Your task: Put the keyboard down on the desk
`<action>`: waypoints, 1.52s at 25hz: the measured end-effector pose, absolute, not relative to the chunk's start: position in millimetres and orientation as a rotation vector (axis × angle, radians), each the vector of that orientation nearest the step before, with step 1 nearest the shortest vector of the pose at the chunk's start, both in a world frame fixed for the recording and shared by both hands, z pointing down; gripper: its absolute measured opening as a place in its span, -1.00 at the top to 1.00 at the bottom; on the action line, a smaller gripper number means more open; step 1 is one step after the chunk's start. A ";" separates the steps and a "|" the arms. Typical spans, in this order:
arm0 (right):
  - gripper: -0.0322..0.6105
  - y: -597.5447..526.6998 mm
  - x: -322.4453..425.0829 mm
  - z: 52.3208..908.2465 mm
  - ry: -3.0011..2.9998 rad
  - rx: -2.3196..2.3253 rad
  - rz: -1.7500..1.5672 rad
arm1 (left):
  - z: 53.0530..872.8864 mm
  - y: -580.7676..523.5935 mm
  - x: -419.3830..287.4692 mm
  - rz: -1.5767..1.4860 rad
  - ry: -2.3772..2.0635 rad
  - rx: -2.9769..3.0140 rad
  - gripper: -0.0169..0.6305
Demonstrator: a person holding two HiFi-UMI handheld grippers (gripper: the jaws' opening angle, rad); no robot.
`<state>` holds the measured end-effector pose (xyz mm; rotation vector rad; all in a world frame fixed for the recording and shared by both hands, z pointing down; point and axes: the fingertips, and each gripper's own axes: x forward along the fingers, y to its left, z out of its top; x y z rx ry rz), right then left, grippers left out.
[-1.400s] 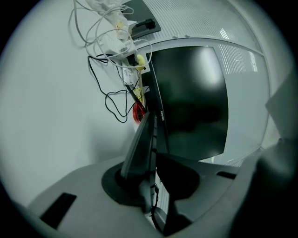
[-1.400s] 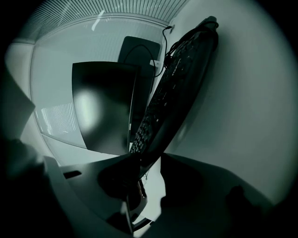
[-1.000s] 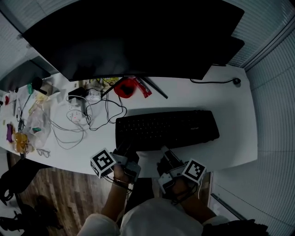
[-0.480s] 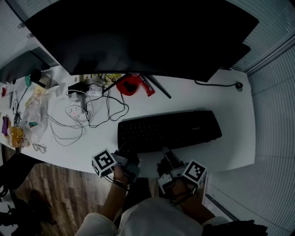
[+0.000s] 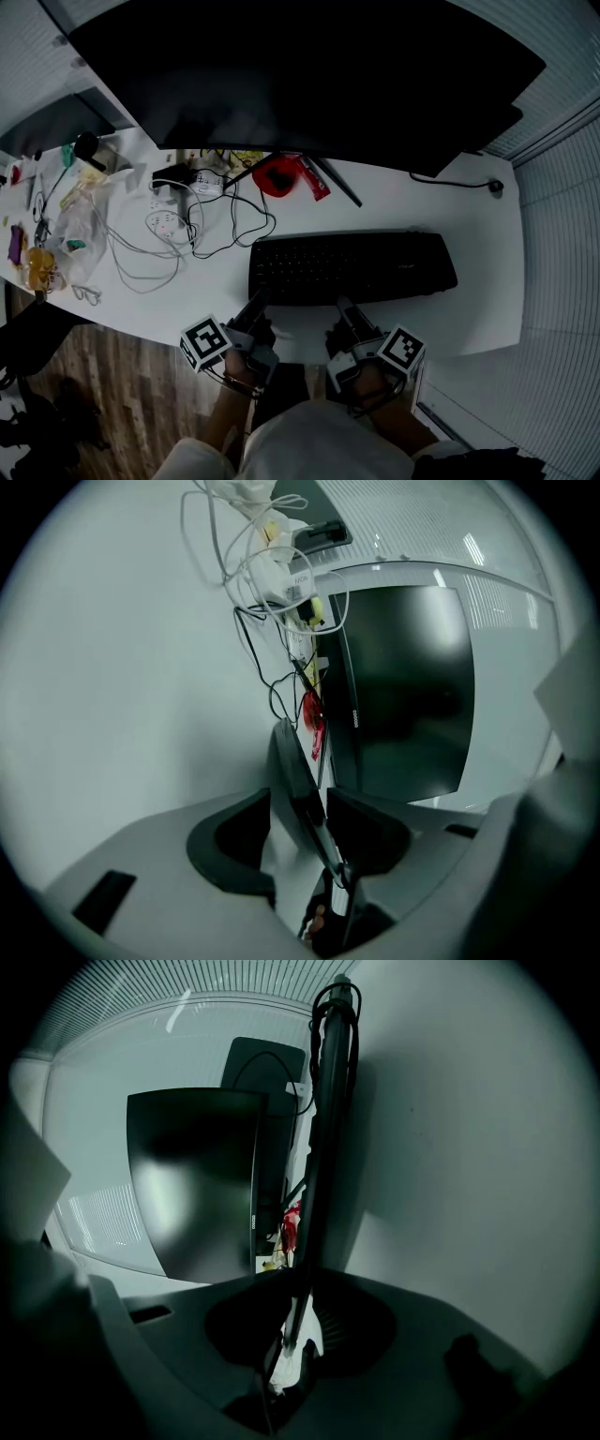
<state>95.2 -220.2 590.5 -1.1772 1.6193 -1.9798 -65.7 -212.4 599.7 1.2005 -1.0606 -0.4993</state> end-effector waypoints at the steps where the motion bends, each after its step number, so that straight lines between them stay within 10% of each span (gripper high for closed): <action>1: 0.64 -221.0 95.1 590.7 1.620 -1.178 -1.978 | 598.8 -210.5 -68.8 -0.499 -1.069 1.202 0.39; 38: 0.64 -217.1 85.2 637.6 1.529 -1.348 -2.106 | 606.0 -207.3 -114.7 -0.433 -1.217 1.206 0.43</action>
